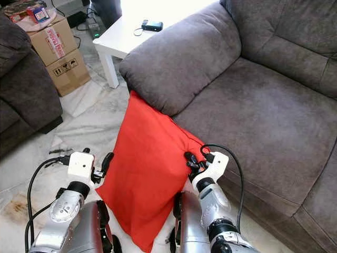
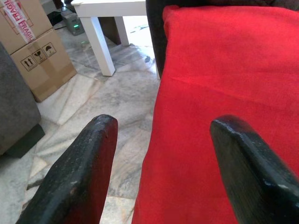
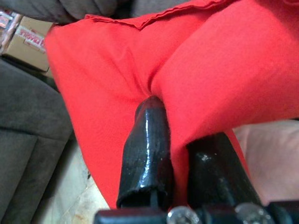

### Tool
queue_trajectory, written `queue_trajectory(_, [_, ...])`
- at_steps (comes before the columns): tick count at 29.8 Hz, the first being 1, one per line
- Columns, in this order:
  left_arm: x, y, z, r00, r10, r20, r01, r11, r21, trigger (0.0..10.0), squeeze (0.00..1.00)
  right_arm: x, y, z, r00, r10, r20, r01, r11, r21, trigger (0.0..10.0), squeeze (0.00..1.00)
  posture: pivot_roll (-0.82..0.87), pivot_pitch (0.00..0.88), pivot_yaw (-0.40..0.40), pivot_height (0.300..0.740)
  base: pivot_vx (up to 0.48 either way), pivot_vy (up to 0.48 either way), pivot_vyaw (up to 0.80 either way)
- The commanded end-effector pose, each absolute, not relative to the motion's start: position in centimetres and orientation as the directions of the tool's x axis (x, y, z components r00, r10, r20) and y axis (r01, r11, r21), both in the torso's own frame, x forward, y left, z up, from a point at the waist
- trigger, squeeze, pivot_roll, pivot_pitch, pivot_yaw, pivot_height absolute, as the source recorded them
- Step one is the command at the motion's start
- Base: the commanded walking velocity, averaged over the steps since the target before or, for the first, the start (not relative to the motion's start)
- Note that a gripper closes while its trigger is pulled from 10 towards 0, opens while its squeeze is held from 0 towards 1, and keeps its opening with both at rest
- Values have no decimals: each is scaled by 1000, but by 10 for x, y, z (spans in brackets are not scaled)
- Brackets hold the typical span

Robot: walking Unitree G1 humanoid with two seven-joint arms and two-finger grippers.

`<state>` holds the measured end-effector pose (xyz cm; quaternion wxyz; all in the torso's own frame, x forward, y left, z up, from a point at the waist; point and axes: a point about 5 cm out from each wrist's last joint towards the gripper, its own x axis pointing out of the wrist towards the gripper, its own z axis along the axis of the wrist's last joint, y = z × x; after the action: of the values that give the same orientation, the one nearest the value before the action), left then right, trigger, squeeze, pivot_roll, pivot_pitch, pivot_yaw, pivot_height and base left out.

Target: Move the pillow to the sofa from floor

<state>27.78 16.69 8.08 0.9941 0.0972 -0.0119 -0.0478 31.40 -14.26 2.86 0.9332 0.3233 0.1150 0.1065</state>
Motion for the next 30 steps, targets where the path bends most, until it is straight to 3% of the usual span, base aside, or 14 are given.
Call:
queue_trajectory(1, [276, 171, 77, 996, -84, -1, 83, 977, 197, 10000, 0, 316, -140, 33, 947, 300, -117, -168, 771, 614, 10000, 0, -6, 198, -63, 567, 0, 0, 0])
queue_trajectory(3, [275, 182, 81, 999, -54, 4, 52, 981, 185, 10000, 0, 311, -143, 36, 921, 385, -62, -273, 751, 600, 10000, 0, -9, 198, -62, 567, 0, 0, 0])
queue_trajectory(10, [277, 192, 89, 999, -38, 18, 35, 987, 157, 10000, 0, 301, -143, 36, 849, 528, -25, -427, 714, 555, 10000, 0, -10, 196, -64, 567, 0, 0, 0])
queue_trajectory(14, [282, 197, 100, 998, -42, 44, 38, 995, 91, 10000, 0, 290, -141, 39, 764, 646, 18, -545, 629, 555, 10000, 0, -12, 195, -63, 567, 0, 0, 0])
queue_trajectory(21, [288, 193, 122, 987, -133, 86, 132, 991, 21, 10000, 0, 268, -138, 36, 650, 759, 38, -640, 519, 567, 10000, 0, -11, 193, -61, 567, 0, 0, 0])
queue_trajectory(28, [291, 189, 149, 960, -251, 124, 247, 968, 48, 10000, 0, 251, -140, 38, 563, 826, 35, -684, 442, 581, 10000, 0, 0, 192, -63, 567, 0, 0, 0])
queue_trajectory(30, [287, 186, 157, 935, -338, 108, 330, 940, 79, 10000, 0, 244, -141, 41, 512, 858, 44, -707, 392, 589, 10000, 0, 3, 191, -63, 567, 0, 0, 0])
